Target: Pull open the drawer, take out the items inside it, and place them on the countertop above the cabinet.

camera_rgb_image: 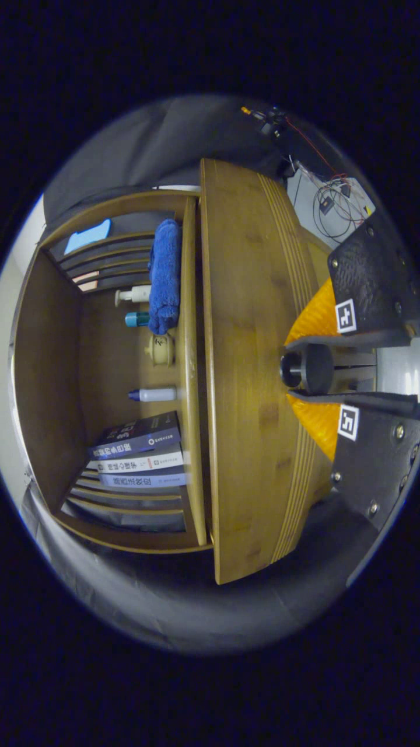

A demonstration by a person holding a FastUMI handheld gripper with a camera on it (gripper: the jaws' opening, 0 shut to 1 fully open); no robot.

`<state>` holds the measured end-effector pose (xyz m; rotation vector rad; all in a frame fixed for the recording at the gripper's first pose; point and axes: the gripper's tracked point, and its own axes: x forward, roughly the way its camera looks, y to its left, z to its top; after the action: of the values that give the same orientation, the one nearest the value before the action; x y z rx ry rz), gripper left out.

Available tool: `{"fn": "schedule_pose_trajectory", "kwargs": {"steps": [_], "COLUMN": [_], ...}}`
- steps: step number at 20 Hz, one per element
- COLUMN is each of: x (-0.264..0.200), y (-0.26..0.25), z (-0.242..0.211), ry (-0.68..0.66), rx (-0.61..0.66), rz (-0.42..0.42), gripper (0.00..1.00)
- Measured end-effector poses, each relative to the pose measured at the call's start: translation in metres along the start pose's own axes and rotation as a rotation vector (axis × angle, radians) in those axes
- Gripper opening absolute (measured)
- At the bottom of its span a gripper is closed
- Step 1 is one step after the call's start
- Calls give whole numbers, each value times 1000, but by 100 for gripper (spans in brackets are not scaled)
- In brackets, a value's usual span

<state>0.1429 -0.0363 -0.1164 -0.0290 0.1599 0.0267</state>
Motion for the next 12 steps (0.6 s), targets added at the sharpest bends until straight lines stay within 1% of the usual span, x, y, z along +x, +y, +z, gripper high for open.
{"fn": "schedule_pose_trajectory", "kwargs": {"steps": [5,10,12], "x": [-39,-64,-75], "y": [-1,-3,4], "z": [-8,-21,-23], "ry": [-12,-8,-17], "rx": [-12,-19,-4], "rz": [13,1,18], "gripper": [30,30,31]}}
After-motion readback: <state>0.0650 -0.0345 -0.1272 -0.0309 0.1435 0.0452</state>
